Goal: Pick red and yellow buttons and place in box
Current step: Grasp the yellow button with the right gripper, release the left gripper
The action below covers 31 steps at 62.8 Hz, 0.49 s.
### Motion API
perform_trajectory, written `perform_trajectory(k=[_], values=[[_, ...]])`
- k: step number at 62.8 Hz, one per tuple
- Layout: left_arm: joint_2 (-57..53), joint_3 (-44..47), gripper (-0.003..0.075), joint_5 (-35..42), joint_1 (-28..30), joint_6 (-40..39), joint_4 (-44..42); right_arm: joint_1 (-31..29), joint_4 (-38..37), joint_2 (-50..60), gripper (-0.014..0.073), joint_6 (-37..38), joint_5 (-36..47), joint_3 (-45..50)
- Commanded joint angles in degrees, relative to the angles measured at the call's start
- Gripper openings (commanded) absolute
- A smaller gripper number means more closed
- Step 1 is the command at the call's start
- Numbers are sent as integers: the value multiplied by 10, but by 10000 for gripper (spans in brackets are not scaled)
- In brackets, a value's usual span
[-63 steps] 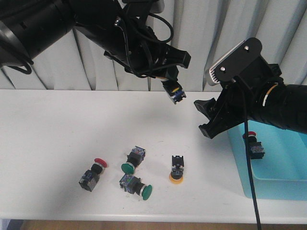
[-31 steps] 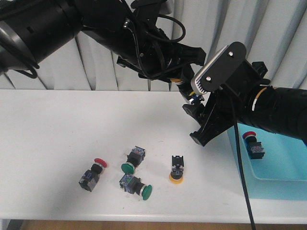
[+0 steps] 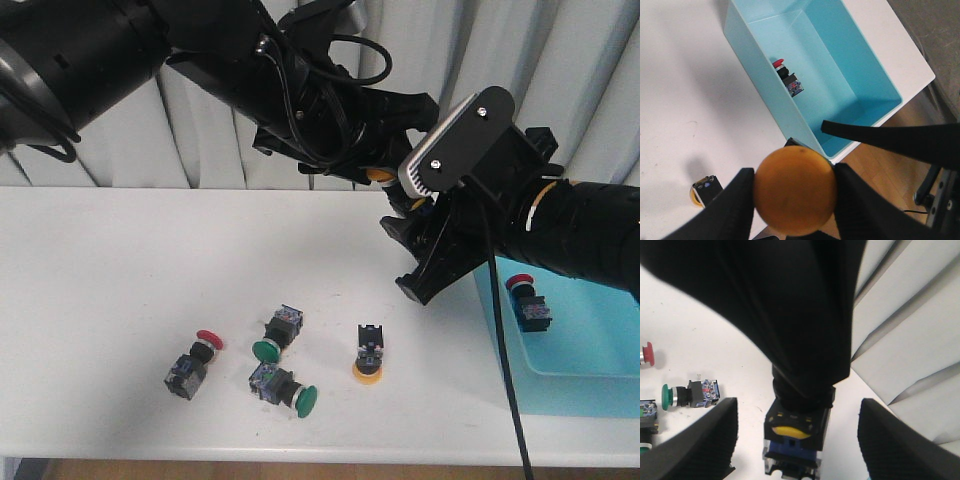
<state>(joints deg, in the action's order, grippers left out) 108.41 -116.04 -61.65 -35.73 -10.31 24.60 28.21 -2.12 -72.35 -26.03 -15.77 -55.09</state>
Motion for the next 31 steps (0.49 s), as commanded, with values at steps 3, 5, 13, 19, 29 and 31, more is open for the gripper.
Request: perform_trajectory(k=[3,5,13,19,29,31], values=[[-35,-15,30,15,-3,-2,44,-1,-10,12,502,6,30,-14],[-35,-15,31,13,-3,-2,47,-1,-10,12,502,6,30,-14],[-37,-15,31,11,-3,-2,68,-1,-11,12,502,6,28,-14],[-40,-15,34,12,-3,-1,76,-1,-11,8,502,7,26,-14],[-48,-15,36,11,-3,0,77,-1,-11,-3,501,8,22,-14],[-53,-15,38,11,-3,0,78,-1,-11,-4,499,8,24,-14]])
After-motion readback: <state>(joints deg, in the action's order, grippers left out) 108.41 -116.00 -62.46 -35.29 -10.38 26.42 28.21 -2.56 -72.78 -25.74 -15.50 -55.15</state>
